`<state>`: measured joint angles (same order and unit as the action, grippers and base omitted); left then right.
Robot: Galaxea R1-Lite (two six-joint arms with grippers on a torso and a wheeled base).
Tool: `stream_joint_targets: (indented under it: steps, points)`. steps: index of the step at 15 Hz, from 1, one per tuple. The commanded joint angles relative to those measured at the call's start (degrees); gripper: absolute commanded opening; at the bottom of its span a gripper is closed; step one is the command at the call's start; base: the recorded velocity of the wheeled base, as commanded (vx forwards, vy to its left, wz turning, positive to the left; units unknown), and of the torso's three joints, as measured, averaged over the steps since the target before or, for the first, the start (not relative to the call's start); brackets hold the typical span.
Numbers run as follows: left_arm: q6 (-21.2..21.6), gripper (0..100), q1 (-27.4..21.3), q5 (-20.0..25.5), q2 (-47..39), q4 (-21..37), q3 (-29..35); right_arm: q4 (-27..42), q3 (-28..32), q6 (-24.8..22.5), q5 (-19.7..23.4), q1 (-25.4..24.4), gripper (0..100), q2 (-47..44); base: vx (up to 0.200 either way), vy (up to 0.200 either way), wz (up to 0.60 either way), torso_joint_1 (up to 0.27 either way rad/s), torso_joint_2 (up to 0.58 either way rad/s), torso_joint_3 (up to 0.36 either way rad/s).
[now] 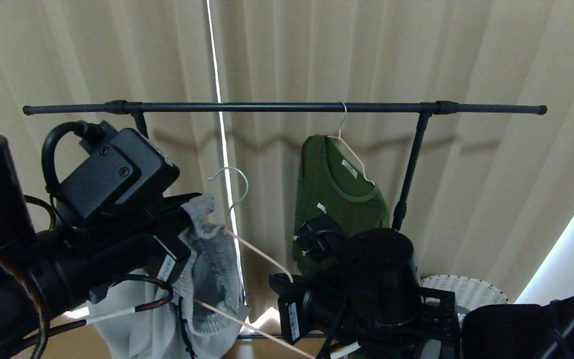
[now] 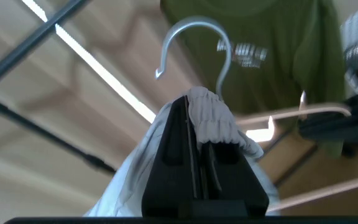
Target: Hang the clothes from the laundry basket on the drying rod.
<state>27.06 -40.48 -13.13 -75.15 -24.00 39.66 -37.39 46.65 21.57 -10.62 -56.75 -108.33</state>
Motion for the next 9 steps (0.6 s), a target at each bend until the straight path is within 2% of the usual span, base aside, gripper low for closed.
stream_joint_targets:
  steps: [1, 2, 3, 9]
  points:
    - [0.01, 0, -0.03, 0.12, -0.17, -0.17, -0.46, -0.05, -0.95, 0.06, 0.16, -0.12, 0, 1.45, 0.000, 0.000, 0.00, 0.000, 0.00, 0.000]
    - [0.18, 0, -0.21, 3.37, 0.36, -0.17, -1.51, -1.11, -1.13, -0.12, 0.42, -0.12, 0, 1.63, 0.000, 0.000, 0.00, 0.000, 0.00, 0.000]
    - [0.18, 0, -0.12, 3.99, 0.71, -0.17, -1.95, -1.28, -1.21, -0.12, 0.42, -0.12, 0, 1.71, 0.000, 0.000, 0.00, 0.000, 0.00, 0.000]
    - [0.36, 0, -0.21, 4.52, 3.08, -0.17, -5.03, -1.99, -1.74, -0.21, 0.42, -0.03, 0, 4.35, 0.000, 0.000, 0.00, 0.000, 0.00, 0.000]
